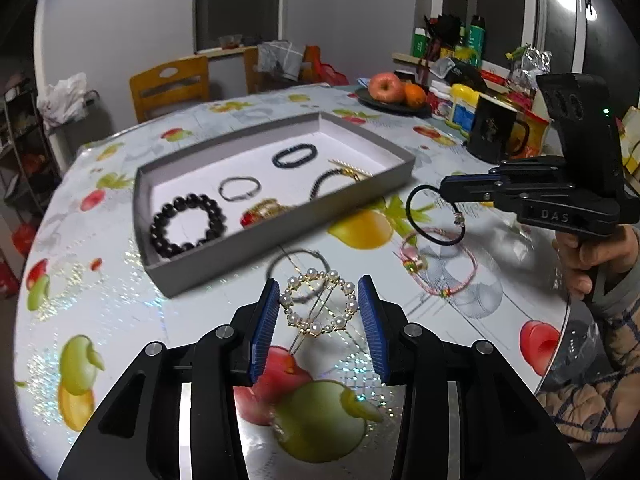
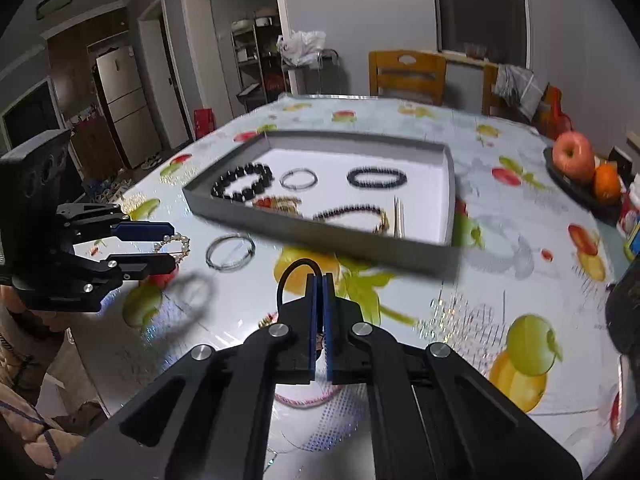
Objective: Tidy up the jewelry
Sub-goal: 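Grasp the pearl-ring hairpin with the left tool while the right carries its items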
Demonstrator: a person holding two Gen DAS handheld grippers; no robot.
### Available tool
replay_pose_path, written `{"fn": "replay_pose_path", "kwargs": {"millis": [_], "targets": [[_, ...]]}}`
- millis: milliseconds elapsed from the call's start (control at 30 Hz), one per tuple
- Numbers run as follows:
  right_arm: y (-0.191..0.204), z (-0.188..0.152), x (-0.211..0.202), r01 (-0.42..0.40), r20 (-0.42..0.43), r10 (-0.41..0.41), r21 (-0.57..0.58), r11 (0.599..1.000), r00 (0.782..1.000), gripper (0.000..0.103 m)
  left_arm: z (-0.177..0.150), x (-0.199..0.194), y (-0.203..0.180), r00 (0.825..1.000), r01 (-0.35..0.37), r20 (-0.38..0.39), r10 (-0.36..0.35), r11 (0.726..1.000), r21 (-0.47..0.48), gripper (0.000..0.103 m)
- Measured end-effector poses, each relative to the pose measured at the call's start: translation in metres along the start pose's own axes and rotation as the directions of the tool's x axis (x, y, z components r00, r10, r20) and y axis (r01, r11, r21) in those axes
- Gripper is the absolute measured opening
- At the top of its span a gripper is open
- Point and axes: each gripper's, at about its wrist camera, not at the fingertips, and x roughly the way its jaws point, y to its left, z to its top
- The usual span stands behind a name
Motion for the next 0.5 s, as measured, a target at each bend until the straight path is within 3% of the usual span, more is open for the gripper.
{"fn": "replay_pose_path", "kwargs": {"millis": [500], "targets": [[-0.003,0.033,-0.009,0.018,0.054,-0.017,-0.023,1.0,0.998,0.002,0.026,-0.007,0.019,0.999,-0.031,0.038,0.031,1.0,-0.005,0.042]]}}
